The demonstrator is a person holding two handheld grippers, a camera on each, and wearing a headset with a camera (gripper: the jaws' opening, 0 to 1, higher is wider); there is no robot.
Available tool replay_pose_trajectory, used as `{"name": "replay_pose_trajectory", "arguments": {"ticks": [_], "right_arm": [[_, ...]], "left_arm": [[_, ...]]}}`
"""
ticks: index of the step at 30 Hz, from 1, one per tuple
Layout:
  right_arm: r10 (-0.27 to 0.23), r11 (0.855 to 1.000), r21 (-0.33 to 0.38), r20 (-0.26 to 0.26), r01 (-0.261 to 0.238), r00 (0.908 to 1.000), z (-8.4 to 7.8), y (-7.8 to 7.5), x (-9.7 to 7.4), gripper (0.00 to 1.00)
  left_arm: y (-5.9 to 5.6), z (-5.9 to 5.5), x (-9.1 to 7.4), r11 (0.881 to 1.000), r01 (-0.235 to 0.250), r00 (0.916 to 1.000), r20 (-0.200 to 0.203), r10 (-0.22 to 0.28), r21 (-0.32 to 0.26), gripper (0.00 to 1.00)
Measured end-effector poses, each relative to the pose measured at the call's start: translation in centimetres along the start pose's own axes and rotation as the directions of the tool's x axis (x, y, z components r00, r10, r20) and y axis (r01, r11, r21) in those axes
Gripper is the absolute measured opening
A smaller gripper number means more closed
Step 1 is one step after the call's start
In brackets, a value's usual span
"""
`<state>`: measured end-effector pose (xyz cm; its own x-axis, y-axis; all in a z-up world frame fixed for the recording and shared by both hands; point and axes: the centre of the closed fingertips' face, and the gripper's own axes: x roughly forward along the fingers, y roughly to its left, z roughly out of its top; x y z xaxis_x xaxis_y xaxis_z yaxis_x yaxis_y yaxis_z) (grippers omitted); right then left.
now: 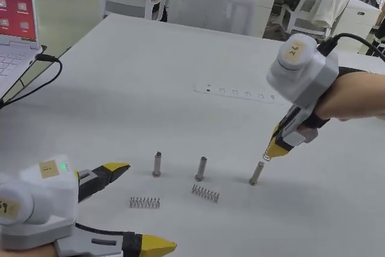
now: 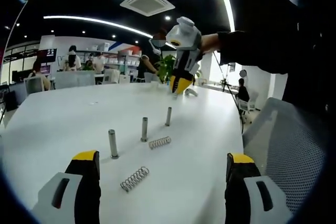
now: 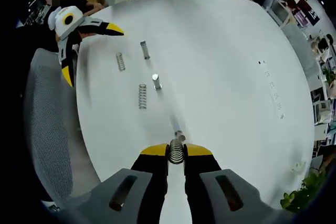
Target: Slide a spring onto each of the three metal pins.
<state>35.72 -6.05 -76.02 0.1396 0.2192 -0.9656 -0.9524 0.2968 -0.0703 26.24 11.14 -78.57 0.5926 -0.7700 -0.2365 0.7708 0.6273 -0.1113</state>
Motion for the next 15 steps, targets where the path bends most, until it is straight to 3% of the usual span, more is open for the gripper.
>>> {"name": "replay_pose_trajectory", "arguments": {"ticks": [15], "right_arm": [[0.039, 0.999, 0.036, -0.024, -0.038, 0.9989, -0.4, -0.5, 2.0, 0.09]], "left_arm": [[0.2, -0.1, -0.6, 1.0, -0.014, 0.9999, -0.007, 0.014, 0.0, 0.98]]}}
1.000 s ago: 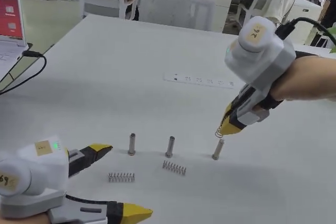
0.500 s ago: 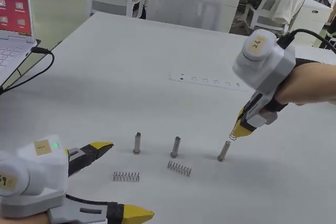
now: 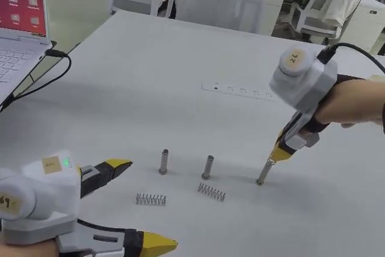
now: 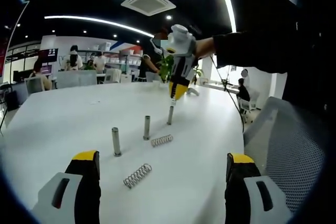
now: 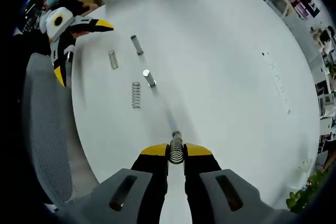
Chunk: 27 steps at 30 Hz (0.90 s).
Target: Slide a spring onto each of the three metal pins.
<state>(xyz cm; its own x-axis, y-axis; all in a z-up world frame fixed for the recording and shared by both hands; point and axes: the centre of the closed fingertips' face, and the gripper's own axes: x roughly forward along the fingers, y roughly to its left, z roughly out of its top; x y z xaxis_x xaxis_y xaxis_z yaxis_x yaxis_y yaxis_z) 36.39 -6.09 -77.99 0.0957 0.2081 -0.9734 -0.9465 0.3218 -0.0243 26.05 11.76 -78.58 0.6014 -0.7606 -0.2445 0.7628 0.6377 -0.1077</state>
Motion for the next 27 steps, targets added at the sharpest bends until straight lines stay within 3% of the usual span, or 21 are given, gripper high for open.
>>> {"name": "replay_pose_trajectory", "arguments": {"ticks": [15, 27], "right_arm": [[0.009, 1.0, 0.011, -0.016, -0.009, 0.9998, -0.2, -0.5, 1.3, 0.09], [0.013, 1.0, 0.026, -0.036, -0.012, 0.9993, -0.7, -0.4, 3.9, 0.09]], "left_arm": [[-0.1, 0.1, -0.1, 1.0, 0.003, 1.0, -0.004, -0.003, 0.002, 0.96], [-0.3, 0.0, -0.1, 1.0, 0.009, 0.9999, -0.008, -0.009, 0.003, 0.95]]}}
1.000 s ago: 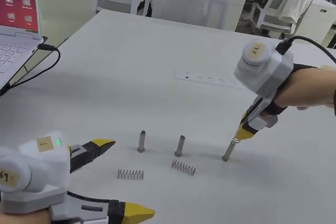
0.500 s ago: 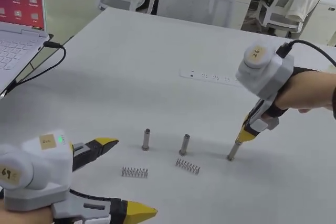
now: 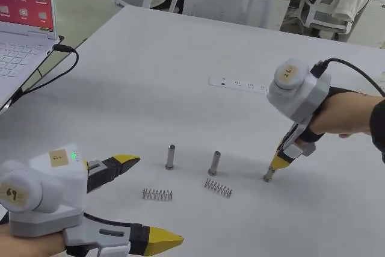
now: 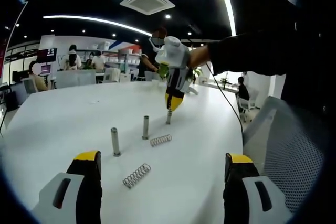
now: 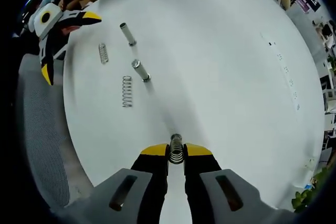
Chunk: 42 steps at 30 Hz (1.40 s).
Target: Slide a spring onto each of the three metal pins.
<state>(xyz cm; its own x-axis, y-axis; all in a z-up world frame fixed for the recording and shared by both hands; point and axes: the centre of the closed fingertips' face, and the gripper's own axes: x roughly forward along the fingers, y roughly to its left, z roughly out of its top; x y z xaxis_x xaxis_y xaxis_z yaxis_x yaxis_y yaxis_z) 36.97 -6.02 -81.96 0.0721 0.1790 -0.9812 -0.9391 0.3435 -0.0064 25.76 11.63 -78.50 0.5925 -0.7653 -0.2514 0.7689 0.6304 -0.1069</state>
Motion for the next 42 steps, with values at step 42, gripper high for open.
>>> {"name": "replay_pose_trajectory", "arguments": {"ticks": [42], "right_arm": [[-0.007, 1.0, 0.027, 0.006, 0.006, 1.0, -1.5, -0.3, 2.4, 0.23]], "left_arm": [[-0.1, 0.0, -0.4, 1.0, 0.001, 1.0, -0.001, -0.001, -0.004, 0.93]]}}
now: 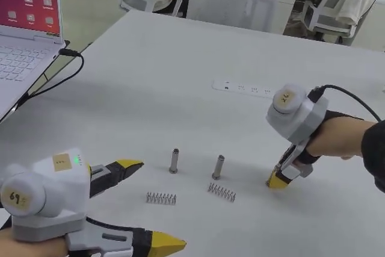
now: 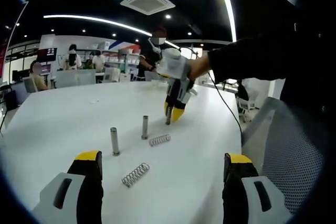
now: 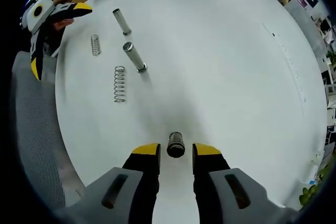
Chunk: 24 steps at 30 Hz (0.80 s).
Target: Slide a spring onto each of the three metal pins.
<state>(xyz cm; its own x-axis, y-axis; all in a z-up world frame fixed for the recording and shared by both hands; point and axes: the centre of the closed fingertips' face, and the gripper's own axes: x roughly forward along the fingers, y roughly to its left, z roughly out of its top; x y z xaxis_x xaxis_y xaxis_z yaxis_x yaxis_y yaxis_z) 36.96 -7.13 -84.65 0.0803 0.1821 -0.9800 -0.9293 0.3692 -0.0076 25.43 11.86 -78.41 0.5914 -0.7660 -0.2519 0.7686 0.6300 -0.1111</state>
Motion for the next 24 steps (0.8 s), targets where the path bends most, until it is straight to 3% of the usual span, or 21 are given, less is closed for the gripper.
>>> {"name": "replay_pose_trajectory", "arguments": {"ticks": [15, 24], "right_arm": [[0.016, 0.999, 0.035, 0.011, -0.016, 0.9998, -2.4, 2.3, -0.1, 0.23], [0.036, 0.999, 0.0, 0.045, -0.036, 0.9983, -1.6, 5.5, -0.4, 0.23]], "left_arm": [[-0.2, 0.3, 0.3, 1.0, 0.01, 0.9999, 0.008, -0.01, 0.006, 0.93], [-0.5, 0.3, 0.2, 1.0, 0.013, 0.9999, 0.011, -0.013, 0.007, 0.93]]}}
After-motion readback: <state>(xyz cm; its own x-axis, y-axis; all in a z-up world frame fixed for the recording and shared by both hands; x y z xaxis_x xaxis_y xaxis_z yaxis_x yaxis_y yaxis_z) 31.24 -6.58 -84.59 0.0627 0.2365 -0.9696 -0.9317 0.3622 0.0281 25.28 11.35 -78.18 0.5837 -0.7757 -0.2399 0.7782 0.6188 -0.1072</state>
